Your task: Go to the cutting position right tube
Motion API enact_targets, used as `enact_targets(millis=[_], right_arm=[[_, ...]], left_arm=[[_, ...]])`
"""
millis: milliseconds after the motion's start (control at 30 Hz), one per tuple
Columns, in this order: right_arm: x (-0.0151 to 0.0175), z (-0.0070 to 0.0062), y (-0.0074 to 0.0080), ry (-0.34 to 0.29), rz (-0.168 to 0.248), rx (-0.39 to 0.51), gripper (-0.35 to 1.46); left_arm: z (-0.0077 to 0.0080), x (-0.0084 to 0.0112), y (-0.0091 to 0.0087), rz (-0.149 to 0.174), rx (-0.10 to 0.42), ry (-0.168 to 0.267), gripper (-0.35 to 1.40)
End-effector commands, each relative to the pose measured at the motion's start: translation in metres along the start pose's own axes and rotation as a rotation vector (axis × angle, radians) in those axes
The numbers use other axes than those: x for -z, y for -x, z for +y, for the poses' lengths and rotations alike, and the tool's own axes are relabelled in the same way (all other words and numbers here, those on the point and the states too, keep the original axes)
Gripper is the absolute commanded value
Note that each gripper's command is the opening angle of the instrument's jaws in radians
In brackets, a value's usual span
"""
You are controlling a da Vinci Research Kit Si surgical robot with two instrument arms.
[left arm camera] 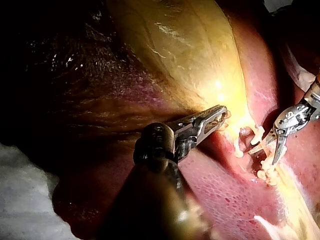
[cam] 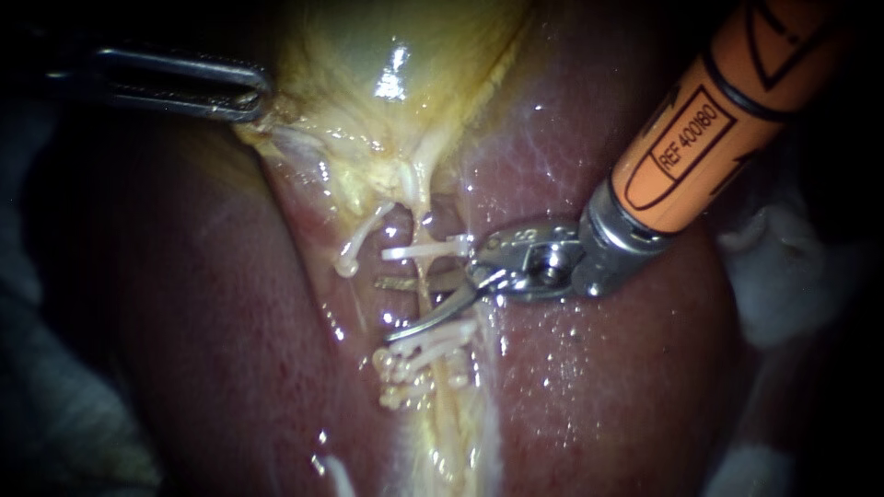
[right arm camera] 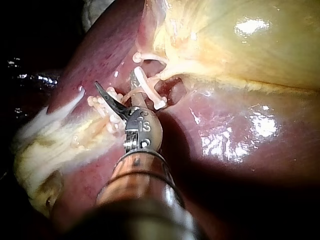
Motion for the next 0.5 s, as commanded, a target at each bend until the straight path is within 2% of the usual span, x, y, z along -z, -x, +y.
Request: enact_targets(millis=[33, 200, 500], right_arm=[[-0.0002, 0.0, -0.0001, -0.008, 0.003, 0.003, 1.29], [-0.0015, 0.0004, -0.0005, -0.016, 0.009, 0.016, 1.29], [-0.0032, 0.001, 0.0005, -0.013, 0.006, 0.002, 1.29]], left_arm=[[0.0, 0.0, 0.0, 0.0, 0.001, -0.001, -0.35], [0.0, -0.0001, 0.0, 0.0, 0.001, -0.001, -0.35], [0.0, -0.0002, -0.0001, 0.001, 0.001, -0.001, -0.35]])
